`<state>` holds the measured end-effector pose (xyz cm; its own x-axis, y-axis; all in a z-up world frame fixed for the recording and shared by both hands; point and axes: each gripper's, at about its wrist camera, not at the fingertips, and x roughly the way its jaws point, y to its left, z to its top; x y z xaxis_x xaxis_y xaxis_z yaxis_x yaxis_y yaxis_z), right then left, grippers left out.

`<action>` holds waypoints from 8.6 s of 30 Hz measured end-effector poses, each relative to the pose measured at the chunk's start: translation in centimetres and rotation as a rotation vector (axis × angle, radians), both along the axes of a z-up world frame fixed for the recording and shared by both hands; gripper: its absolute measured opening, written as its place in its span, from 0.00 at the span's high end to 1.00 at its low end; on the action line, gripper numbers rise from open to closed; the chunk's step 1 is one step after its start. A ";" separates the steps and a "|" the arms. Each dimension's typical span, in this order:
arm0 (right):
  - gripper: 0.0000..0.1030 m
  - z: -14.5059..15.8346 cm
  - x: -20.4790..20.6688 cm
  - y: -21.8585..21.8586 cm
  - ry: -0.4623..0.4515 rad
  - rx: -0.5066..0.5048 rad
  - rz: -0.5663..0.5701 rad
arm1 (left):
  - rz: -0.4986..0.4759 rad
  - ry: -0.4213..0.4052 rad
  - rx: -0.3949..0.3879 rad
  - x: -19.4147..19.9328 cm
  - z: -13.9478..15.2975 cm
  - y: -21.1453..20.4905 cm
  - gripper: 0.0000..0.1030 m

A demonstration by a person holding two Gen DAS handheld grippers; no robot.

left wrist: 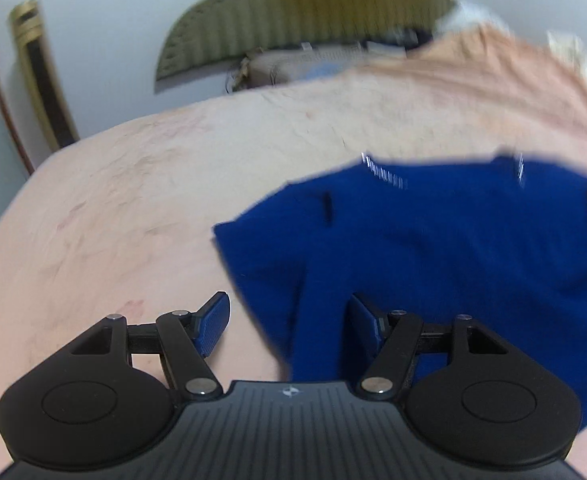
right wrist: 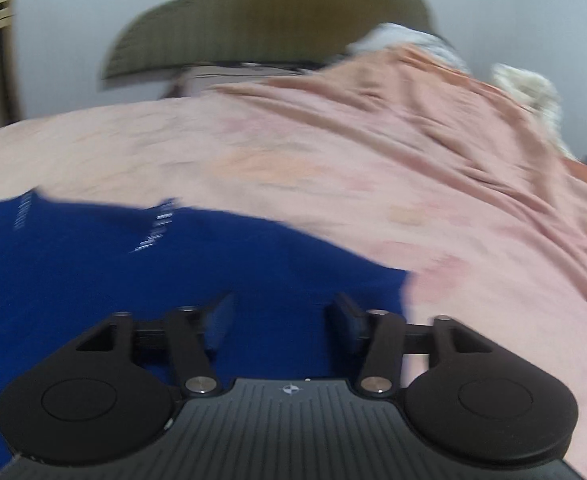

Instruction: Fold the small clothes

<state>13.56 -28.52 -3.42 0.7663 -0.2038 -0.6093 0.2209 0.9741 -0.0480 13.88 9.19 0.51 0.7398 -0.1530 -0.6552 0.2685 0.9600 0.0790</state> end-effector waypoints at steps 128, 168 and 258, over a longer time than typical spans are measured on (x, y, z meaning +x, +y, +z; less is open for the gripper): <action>0.00 -2.2 -7.0 12.0 -0.001 -0.010 0.165 | -0.018 0.073 0.018 -2.9 -2.7 -7.3 0.19; 0.00 -2.3 -7.1 11.6 -0.015 0.033 0.161 | 0.006 -0.081 0.011 -5.1 -4.6 -7.0 0.01; 0.00 -2.4 -8.6 11.4 -0.009 0.043 0.098 | 0.009 -0.075 0.005 -5.2 -4.7 -7.1 0.00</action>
<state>4.98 -17.12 -5.79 0.7866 -0.1016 -0.6090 0.1251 0.9921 -0.0040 8.68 2.04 -4.20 0.7882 -0.1427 -0.5987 0.2528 0.9620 0.1034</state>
